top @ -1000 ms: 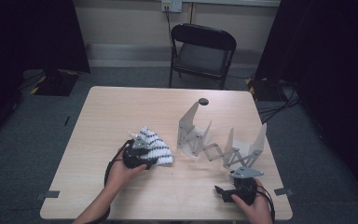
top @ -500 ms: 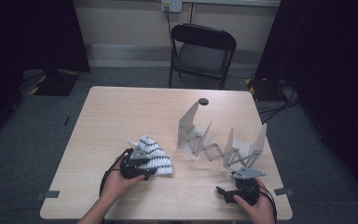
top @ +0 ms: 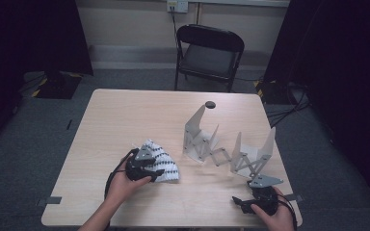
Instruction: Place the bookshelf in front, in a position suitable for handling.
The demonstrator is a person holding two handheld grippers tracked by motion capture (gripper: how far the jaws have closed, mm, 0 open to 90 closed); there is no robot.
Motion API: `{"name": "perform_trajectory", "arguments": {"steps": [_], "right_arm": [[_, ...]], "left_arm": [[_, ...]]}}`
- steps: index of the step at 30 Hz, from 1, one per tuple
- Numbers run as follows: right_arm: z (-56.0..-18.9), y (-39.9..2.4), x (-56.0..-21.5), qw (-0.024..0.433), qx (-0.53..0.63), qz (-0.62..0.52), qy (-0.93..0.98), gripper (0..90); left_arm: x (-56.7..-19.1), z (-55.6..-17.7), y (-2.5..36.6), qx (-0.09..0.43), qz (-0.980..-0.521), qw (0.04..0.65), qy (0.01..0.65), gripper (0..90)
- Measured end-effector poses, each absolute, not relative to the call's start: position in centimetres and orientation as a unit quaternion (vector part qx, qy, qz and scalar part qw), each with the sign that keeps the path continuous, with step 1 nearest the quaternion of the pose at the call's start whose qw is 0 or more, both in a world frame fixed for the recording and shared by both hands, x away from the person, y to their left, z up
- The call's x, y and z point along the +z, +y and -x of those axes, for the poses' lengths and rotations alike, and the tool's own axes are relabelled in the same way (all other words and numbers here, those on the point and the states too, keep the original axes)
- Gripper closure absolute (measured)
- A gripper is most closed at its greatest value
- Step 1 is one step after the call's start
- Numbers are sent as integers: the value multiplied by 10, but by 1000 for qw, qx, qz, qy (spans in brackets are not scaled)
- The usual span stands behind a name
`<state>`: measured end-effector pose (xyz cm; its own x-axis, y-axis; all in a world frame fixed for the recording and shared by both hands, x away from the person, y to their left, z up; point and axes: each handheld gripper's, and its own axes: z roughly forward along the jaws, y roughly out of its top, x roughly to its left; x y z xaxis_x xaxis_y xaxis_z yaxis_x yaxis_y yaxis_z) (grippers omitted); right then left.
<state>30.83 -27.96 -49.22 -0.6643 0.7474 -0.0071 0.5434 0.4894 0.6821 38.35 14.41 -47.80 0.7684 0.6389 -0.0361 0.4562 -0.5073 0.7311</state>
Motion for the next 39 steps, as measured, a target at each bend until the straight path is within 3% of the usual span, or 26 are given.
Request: {"name": "perform_trajectory", "arguments": {"steps": [14,23,39], "right_arm": [[-306,-288,-482,158,342,-387,842,159],[-308,-306,-477,184,345,-418,820,159],[-323,-298,-476,203,343,-424,813,138]], "left_arm": [[-490,-377,150,120,-858,386,318,406],[-492,-377,151,123,-854,391,319,402],[-492,-377,152,125,-855,392,316,397]]}}
